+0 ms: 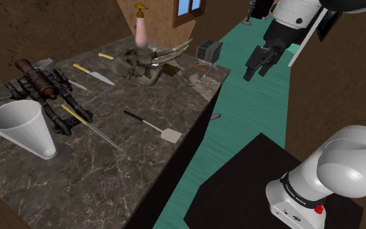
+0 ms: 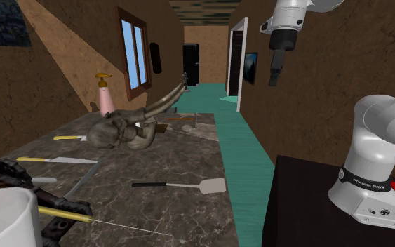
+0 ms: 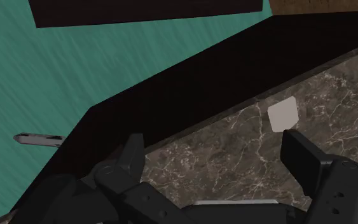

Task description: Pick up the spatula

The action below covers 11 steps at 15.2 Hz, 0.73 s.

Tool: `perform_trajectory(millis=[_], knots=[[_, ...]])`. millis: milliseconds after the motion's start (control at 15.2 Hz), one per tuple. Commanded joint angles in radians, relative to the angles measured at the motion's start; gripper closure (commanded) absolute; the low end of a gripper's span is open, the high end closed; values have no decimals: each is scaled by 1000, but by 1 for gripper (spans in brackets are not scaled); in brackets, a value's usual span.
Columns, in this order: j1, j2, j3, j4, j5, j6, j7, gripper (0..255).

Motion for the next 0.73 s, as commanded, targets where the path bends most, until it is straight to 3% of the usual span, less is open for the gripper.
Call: perform_trajectory(millis=[0, 660], knots=[[0, 0, 0, 0, 0, 0, 0, 0], [66, 302, 118, 33, 25, 279, 9, 0]])
